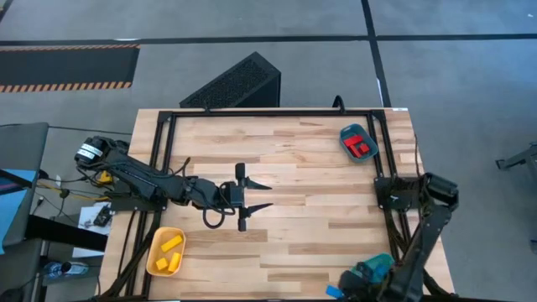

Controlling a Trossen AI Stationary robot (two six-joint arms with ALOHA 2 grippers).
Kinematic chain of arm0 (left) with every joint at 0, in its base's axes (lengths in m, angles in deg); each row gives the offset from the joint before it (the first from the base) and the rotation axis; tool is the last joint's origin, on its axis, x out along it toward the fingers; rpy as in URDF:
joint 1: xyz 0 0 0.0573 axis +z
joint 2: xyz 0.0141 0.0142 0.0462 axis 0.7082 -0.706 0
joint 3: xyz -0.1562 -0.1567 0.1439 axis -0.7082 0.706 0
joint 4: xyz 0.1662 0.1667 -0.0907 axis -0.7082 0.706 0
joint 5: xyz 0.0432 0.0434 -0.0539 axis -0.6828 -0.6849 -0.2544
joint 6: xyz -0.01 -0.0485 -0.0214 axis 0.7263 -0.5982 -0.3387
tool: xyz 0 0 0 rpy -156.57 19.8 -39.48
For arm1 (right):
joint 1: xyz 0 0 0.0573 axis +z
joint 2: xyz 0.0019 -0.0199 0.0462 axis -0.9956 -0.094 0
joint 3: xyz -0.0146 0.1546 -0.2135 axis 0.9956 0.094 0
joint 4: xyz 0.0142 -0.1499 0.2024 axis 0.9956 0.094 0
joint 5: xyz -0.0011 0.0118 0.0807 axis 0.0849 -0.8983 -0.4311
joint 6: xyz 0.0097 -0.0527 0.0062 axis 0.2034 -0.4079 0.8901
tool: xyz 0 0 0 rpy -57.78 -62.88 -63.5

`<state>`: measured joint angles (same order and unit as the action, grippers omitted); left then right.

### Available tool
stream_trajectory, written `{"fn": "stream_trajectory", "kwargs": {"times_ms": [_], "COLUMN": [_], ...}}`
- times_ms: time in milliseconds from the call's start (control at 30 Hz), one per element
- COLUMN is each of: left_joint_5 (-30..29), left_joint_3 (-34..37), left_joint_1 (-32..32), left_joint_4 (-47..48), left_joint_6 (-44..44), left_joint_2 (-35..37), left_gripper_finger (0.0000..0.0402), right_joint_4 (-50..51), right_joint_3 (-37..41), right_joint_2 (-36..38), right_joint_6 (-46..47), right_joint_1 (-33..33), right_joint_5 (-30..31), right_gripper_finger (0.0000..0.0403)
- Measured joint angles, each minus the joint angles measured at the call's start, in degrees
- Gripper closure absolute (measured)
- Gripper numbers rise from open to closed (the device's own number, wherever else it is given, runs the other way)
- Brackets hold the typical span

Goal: Sort & place blocks by color
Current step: Put the blue block into the green bin

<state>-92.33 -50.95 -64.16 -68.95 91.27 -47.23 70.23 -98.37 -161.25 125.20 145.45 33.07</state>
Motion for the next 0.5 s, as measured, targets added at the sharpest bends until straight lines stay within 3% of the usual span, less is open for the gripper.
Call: {"fn": "stream_trajectory", "kwargs": {"times_ms": [133, 500], "left_joint_5": [0.0, 0.0], "left_joint_3": [0.0, 0.0], "left_joint_1": [0.0, 0.2], "left_joint_4": [0.1, -0.5], "left_joint_6": [-1.1, -1.8], "left_joint_2": [0.0, 0.0], "left_gripper_finger": [0.0209, 0.0209], "right_joint_4": [1.4, 1.5], "right_joint_3": [0.0, -1.4], "right_joint_2": [0.1, 0.2], "right_joint_6": [5.0, 4.3], "right_joint_1": [2.0, 3.9], "right_joint_5": [0.1, -3.2], "right_gripper_finger": [0.0316, 0.0316]}}
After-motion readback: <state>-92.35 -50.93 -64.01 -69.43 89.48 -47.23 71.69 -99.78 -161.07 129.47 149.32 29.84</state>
